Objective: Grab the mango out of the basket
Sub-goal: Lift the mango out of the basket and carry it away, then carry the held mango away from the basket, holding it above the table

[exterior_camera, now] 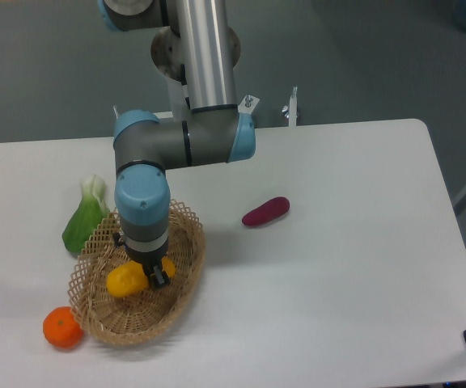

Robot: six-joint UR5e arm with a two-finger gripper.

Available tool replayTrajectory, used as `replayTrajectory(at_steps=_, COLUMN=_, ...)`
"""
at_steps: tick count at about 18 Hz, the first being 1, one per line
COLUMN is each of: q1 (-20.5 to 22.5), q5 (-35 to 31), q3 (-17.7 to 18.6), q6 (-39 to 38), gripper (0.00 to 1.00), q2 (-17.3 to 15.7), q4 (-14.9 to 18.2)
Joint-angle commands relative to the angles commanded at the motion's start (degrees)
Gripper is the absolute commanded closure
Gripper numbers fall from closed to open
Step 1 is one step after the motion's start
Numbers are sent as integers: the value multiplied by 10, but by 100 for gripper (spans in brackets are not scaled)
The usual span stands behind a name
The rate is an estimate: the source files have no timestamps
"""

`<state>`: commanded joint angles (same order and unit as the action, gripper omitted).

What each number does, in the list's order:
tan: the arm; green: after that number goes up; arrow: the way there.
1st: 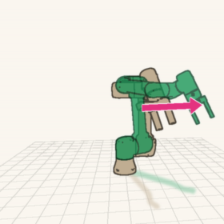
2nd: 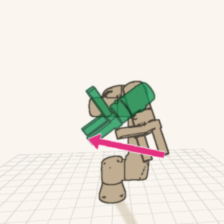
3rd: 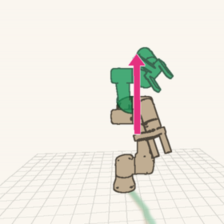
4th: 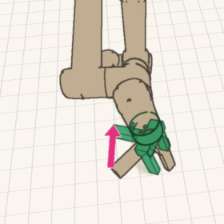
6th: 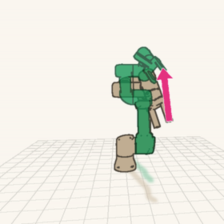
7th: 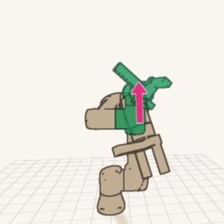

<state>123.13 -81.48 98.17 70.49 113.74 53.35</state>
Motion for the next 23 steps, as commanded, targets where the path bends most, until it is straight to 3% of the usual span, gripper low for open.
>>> replayTrajectory(at_steps=7, q1=74, q5=-2, q3=-6, q6=-6, gripper=74, q2=-32, q4=1)
replayTrajectory(at_steps=9, q1=97, q5=-3, q3=-26, q6=-6, gripper=74, q2=-32, q4=1)
replayTrajectory(at_steps=19, q1=228, q5=-26, q3=-99, q6=2, gripper=73, q2=2, q4=15)
replayTrajectory(at_steps=23, q1=258, q5=-46, q3=-151, q6=42, gripper=72, q2=35, q4=61)
